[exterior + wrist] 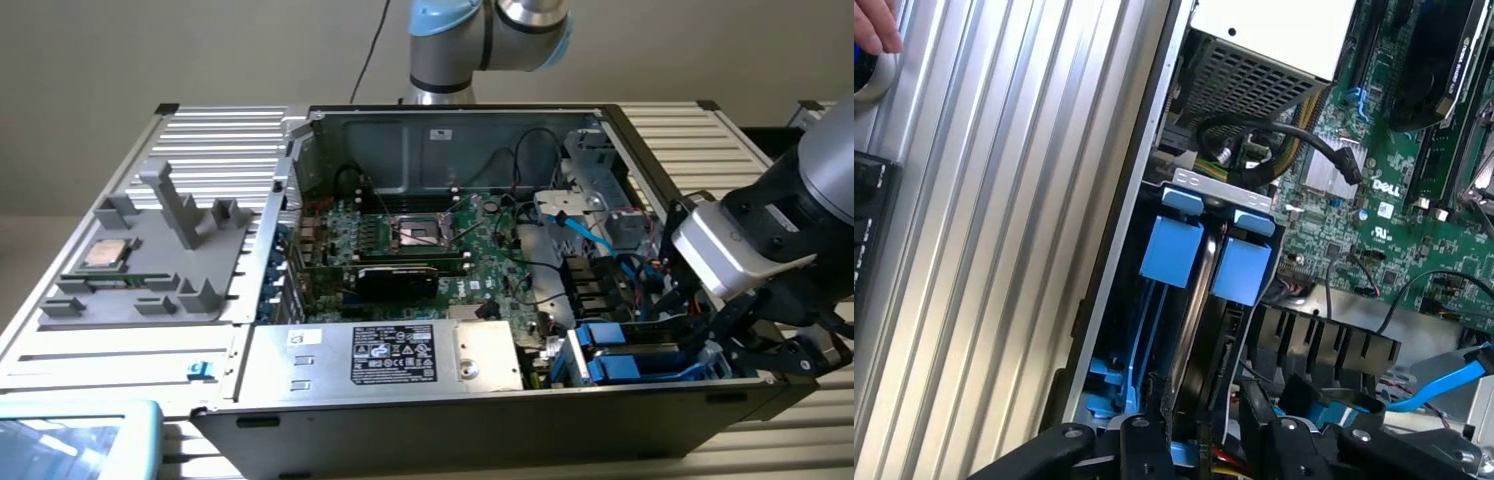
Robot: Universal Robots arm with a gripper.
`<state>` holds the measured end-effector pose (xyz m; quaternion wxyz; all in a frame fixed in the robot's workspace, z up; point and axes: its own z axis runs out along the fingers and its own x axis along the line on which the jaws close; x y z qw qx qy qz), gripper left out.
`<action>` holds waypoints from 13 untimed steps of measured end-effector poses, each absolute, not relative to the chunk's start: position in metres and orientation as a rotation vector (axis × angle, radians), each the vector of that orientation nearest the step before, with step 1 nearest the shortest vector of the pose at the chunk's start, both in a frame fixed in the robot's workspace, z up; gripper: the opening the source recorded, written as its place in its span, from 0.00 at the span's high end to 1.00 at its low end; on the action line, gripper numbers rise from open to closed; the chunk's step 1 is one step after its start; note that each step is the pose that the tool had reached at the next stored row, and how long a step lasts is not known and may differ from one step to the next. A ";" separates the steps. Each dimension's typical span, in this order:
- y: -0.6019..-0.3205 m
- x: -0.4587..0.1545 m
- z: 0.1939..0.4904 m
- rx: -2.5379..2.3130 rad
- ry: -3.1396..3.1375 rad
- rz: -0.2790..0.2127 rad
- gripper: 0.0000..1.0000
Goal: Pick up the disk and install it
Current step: 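Insert the first disk wire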
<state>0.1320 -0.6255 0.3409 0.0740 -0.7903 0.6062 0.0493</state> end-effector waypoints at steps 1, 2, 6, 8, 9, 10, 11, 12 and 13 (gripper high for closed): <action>-0.625 0.132 0.341 -2.373 1.820 0.149 0.60; -0.625 0.133 0.340 -2.373 1.820 0.150 0.60; -0.624 0.133 0.340 -2.374 1.821 0.153 0.60; -0.623 0.134 0.339 -2.374 1.822 0.156 0.60; -0.623 0.134 0.339 -2.375 1.822 0.156 0.60; -0.623 0.134 0.338 -2.375 1.822 0.157 0.60; -0.623 0.135 0.338 -2.375 1.822 0.158 0.60; -0.623 0.135 0.338 -2.376 1.822 0.159 0.60; -0.623 0.136 0.338 -2.376 1.823 0.162 0.60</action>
